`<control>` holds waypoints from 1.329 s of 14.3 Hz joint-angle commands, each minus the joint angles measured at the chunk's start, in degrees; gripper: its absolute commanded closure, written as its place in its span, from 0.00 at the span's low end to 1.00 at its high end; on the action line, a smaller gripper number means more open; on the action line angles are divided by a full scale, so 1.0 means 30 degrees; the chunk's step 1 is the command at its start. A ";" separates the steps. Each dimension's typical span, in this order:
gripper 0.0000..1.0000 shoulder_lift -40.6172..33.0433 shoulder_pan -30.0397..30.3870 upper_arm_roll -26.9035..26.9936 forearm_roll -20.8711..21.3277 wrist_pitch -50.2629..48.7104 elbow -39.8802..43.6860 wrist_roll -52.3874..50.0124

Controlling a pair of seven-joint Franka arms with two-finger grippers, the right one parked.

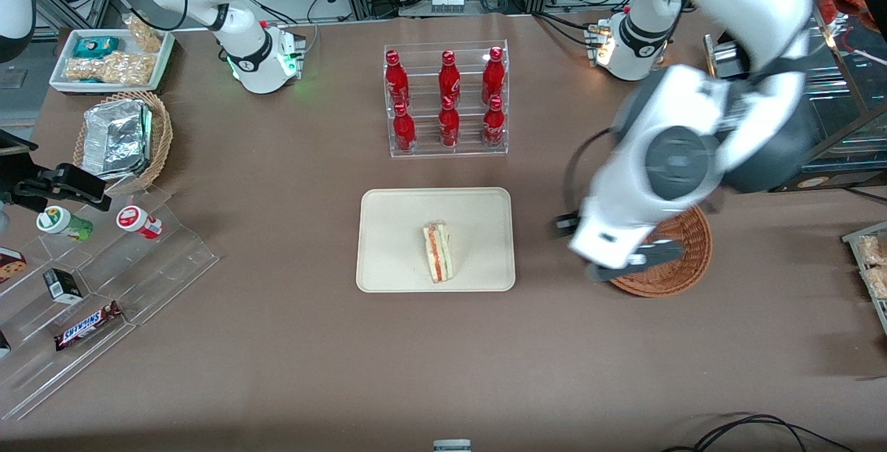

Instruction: Place sandwich from basket to tray

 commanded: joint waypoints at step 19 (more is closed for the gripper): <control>0.00 -0.9383 0.4690 0.2843 -0.2410 -0.1177 -0.6543 0.7854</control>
